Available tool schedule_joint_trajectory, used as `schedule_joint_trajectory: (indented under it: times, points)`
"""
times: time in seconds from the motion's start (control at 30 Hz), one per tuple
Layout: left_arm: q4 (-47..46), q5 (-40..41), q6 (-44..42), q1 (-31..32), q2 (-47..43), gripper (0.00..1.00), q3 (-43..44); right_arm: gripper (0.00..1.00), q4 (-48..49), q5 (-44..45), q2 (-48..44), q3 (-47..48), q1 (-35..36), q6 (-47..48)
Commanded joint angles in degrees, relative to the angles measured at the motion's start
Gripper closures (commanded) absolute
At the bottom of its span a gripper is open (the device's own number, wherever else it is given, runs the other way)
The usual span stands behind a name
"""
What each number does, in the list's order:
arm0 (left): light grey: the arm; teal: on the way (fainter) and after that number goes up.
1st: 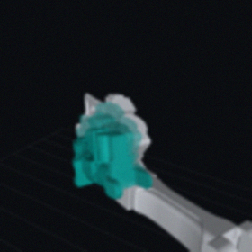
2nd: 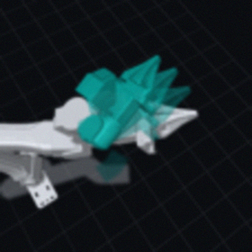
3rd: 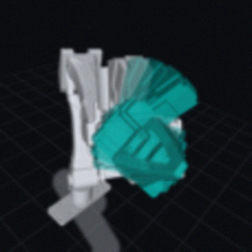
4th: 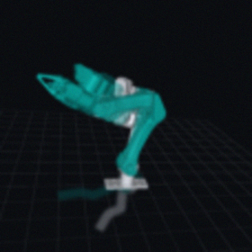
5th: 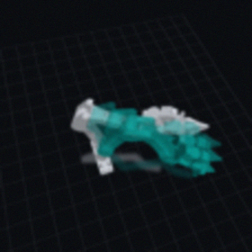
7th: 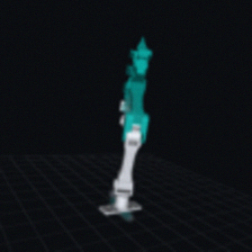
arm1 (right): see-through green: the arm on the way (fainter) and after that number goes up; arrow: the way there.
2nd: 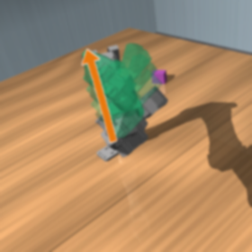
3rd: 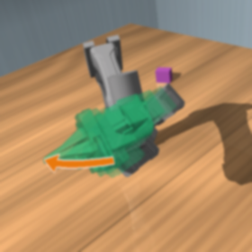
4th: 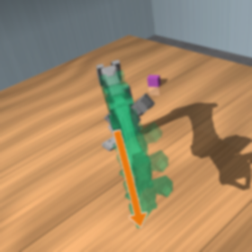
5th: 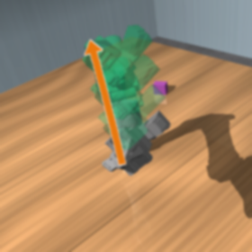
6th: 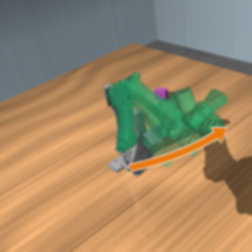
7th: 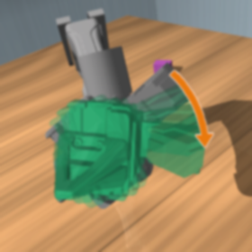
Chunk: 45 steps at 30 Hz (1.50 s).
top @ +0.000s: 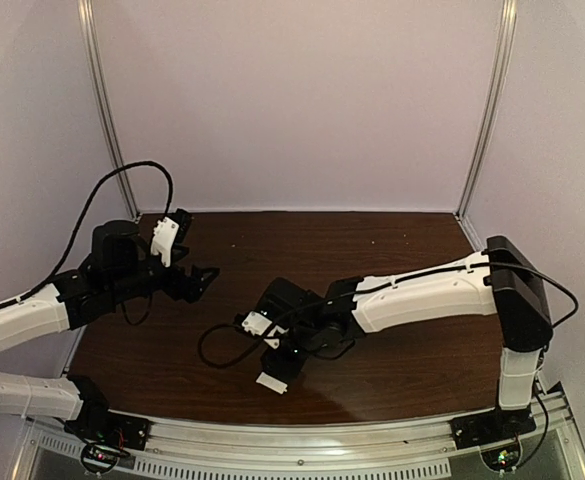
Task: Load the batteries into the remote control
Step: Adjust the battery cover at the center of the board, then pick up the battery cover at the center of the board.
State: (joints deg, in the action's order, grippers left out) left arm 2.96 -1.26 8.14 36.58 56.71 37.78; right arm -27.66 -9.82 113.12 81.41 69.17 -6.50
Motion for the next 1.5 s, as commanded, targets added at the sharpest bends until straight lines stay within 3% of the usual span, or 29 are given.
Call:
schedule_joint_trajectory:
  times: [0.0, 0.27, 0.67, 0.83, 0.93, 1.1, 1.27, 1.47]
  points:
    - [-2.1, -0.49, 0.34, -0.37, 0.29, 0.03, 0.36, 0.59, -1.83, -2.5, -0.34, 0.95, -0.27, -1.29]
    - [-2.52, -0.74, 0.23, -0.37, 1.12, 0.03, 1.07, 0.57, -10.71, 0.2, 5.92, 8.45, 1.6, -2.88]
    - [-2.5, -0.92, 0.1, -0.41, 0.68, 0.03, 0.98, 0.57, -15.81, 1.62, 11.86, 12.94, 1.99, -0.95]
    - [-2.52, -0.78, 0.0, -0.37, 0.76, 0.03, 0.98, 0.63, -17.58, 1.49, 13.62, 13.89, 2.12, -0.55]
    - [-2.5, -0.68, -0.33, -0.37, 0.67, 0.03, 0.89, 0.74, -19.22, 2.98, 14.24, 14.48, 2.55, 0.11]
    - [-4.18, -0.5, -0.58, -0.37, 0.85, 0.03, 0.89, 0.69, -22.73, 6.81, 15.45, 16.58, 4.04, 1.71]
    - [-4.28, -0.5, -0.5, -0.37, 0.79, 0.03, 0.89, 0.71, -23.09, 5.05, 16.22, 16.51, 4.04, 2.23]
    - [-4.53, -0.44, -0.69, -0.37, 1.01, 0.03, 1.07, 0.85, -23.57, 5.09, 15.44, 17.51, 3.05, 3.65]
